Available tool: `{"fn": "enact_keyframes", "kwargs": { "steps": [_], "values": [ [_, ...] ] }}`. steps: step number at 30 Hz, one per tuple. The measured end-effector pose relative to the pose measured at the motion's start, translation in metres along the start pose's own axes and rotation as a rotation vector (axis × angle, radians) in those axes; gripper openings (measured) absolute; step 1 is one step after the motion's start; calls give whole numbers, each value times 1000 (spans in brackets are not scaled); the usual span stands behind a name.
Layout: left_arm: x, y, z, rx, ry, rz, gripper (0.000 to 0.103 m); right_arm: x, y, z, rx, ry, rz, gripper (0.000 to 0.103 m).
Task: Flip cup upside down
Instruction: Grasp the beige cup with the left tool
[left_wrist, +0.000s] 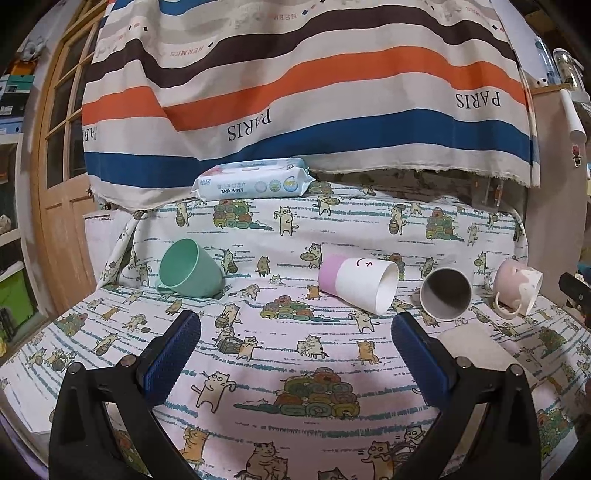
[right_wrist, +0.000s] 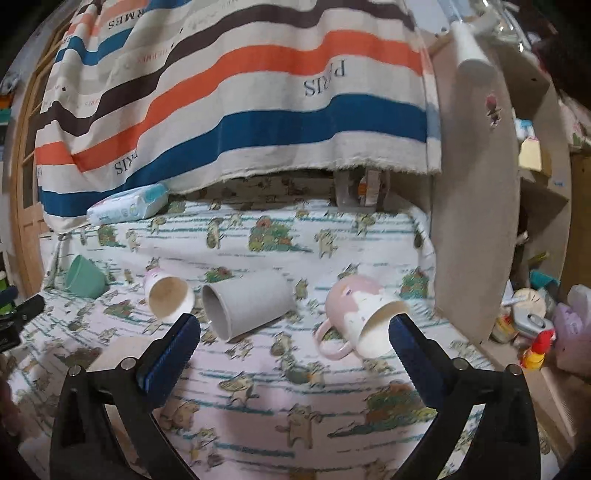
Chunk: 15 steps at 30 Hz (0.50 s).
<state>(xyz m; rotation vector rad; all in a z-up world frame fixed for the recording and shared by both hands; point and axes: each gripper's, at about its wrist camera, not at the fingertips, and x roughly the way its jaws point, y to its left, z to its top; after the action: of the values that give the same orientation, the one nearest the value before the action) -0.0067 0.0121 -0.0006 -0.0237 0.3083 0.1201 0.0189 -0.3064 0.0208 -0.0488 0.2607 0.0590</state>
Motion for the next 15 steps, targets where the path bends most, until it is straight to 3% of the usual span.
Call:
{"fn": "enact_keyframes", "kwargs": {
  "steps": [2, 5, 8, 12, 15],
  "values": [
    [-1, 0, -1, -3, -2, -1, 103, 7, -5, -2, 20, 32, -5, 103],
    [-4, 2, -1, -15, -16, -27, 103, 10, -17, -3, 83, 47, 88, 102],
    [-6, 0, 0, -9, -28, -39, 103, 10, -20, -3, 98, 48, 45, 102],
    [-26, -3, 2, -10, -102, -50, 103, 8, -9, -2, 46, 42, 29, 102],
    [-31, -4, 17, -42, -26, -118, 103, 8, 0, -2, 4, 49, 19, 102]
  ]
}}
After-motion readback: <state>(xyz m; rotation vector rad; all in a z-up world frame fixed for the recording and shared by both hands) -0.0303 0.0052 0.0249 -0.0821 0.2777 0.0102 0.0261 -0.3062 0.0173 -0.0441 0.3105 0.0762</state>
